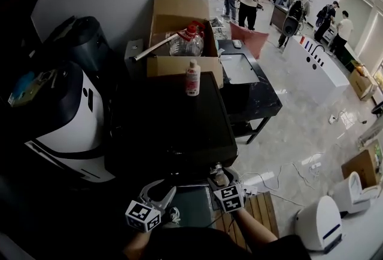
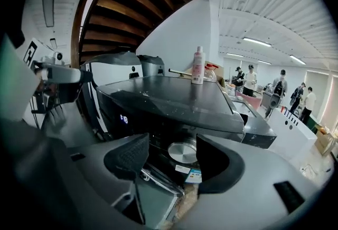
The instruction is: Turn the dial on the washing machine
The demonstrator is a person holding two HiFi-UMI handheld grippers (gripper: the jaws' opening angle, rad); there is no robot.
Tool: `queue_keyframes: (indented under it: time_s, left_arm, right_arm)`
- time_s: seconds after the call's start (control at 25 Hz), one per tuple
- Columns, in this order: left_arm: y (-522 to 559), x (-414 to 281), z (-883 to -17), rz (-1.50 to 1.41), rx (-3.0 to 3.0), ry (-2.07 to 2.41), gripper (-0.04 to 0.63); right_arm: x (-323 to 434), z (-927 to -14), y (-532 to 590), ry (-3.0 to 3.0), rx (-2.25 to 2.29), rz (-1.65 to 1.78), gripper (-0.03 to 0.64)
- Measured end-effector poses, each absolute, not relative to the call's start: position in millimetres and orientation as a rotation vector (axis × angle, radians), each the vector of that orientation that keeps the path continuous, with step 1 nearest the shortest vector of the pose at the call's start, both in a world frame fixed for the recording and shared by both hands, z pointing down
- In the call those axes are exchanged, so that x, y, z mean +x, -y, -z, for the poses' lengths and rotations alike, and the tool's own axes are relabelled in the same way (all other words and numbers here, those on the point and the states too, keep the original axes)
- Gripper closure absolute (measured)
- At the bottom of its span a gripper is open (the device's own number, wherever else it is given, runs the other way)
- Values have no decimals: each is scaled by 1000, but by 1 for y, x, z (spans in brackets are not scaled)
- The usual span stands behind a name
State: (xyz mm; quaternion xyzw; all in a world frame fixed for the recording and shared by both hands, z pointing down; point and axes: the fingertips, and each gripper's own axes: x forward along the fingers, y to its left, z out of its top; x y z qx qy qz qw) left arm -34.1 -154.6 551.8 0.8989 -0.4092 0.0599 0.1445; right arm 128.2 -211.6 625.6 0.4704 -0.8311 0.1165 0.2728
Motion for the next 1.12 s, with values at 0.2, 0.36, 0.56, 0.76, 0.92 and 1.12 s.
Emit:
queue_keyframes:
  time_s: [0.2, 0.36, 0.56, 0.76, 0.92, 1.12]
  left_arm:
    - [153, -37, -556, -180, 2578, 1186, 463]
    - [151, -43, -559, -192, 2561, 1201, 463]
    - [151, -49, -561, -191, 2547, 1221, 463]
    - [151, -52, -563, -192, 2538, 1229, 463]
    - [152, -51, -564, -192, 2536, 1223, 463]
    - [151, -52, -567, -198, 2526, 1226, 463]
  right_arm:
    - [132, -644, 220, 2176, 1250, -304, 341]
    - [131, -652, 223, 2148, 1229, -286, 337]
    - [129, -662, 225, 2124, 1203, -272, 329]
    - [132, -669, 228, 2102, 1203, -252, 330]
    - [138, -676, 228, 2084, 1215, -343, 323]
    - [138, -680, 229, 2087, 1224, -365, 320]
